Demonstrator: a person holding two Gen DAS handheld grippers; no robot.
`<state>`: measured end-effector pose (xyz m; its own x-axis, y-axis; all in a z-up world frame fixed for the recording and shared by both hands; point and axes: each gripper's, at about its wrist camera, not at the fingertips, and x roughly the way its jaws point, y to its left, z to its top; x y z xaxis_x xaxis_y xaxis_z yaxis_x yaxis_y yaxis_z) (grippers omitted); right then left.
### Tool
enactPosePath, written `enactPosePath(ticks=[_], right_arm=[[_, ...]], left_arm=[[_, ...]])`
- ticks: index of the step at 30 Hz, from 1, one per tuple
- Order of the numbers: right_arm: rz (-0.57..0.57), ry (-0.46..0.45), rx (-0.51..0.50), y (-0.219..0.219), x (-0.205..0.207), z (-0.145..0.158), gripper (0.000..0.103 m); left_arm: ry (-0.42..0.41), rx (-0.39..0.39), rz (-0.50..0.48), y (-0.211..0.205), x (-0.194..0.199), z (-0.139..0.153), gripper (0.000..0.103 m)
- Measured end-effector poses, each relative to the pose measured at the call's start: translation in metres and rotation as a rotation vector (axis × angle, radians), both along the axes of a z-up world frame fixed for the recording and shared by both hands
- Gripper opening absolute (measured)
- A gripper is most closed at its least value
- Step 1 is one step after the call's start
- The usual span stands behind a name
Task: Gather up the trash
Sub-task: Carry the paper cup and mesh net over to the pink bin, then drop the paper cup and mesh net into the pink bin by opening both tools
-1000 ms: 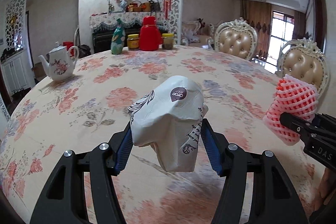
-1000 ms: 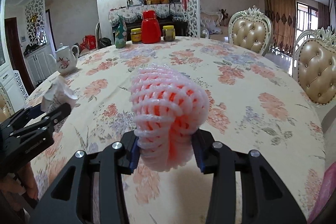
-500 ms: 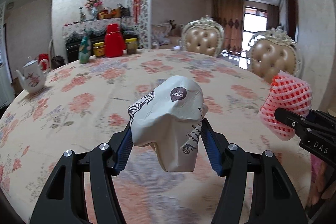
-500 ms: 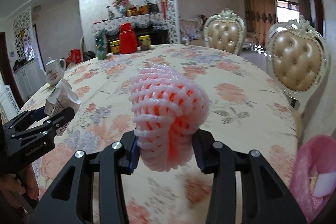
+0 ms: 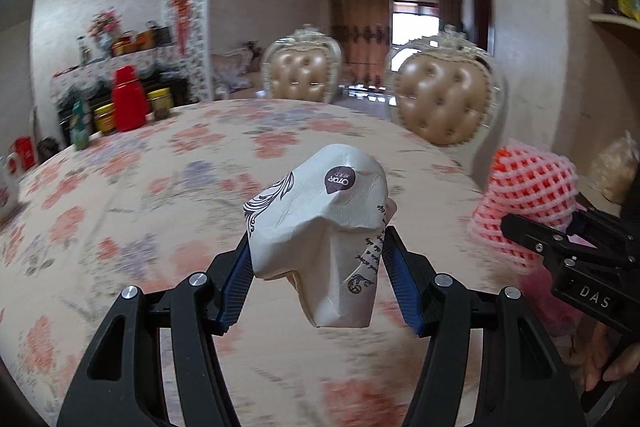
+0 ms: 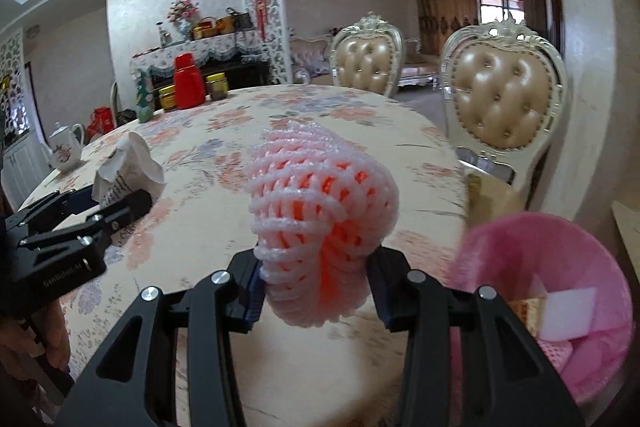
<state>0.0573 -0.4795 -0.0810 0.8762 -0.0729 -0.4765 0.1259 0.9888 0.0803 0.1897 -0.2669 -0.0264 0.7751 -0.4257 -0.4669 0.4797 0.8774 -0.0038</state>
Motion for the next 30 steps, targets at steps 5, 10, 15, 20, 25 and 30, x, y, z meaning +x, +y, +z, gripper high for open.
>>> enactPosePath(ticks=[5, 10, 15, 20, 25, 30], right_arm=[[-0.065, 0.0, 0.009, -0.028, -0.023, -0.003, 0.044], [-0.174, 0.005, 0.015, -0.069, -0.051, -0.006, 0.045], [-0.294, 0.006, 0.039, -0.117, -0.079, -0.011, 0.045], [-0.37, 0.007, 0.05, -0.153, -0.097, -0.013, 0.045], [-0.418, 0.014, 0.056, -0.18, -0.109, -0.016, 0.045], [-0.429, 0.017, 0.059, -0.197, -0.113, -0.018, 0.045]], left_arm=[[0.021, 0.003, -0.131, -0.048, -0.012, -0.005, 0.058], [0.023, 0.009, -0.237, -0.093, -0.026, -0.006, 0.058], [0.03, 0.018, -0.341, -0.139, -0.036, -0.009, 0.058], [0.059, 0.008, -0.43, -0.181, -0.043, -0.014, 0.059], [0.086, 0.002, -0.477, -0.22, -0.043, -0.019, 0.059], [0.093, 0.007, -0.514, -0.252, -0.046, -0.024, 0.059]])
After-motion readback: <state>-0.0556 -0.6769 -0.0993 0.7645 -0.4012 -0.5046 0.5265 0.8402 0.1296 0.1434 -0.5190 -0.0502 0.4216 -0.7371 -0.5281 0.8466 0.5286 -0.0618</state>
